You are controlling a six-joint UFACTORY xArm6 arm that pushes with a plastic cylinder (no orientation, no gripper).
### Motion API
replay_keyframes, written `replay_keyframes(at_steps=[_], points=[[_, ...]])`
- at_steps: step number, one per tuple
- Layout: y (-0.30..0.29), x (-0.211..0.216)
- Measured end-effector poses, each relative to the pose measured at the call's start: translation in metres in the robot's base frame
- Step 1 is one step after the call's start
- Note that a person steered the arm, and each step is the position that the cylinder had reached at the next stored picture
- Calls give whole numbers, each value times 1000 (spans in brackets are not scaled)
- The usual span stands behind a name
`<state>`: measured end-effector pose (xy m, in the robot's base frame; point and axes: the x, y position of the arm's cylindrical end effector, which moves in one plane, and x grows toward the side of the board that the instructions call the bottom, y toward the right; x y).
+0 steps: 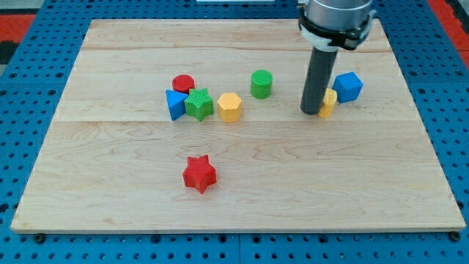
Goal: Point your arm towards the blue cube
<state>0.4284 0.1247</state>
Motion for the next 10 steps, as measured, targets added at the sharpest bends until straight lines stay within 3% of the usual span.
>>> replay_keyframes(at_steps=[2,4,5,7,8,10], points=[[43,10],[-5,-9],[-4,-42],[19,-154],[89,-151],[120,12]])
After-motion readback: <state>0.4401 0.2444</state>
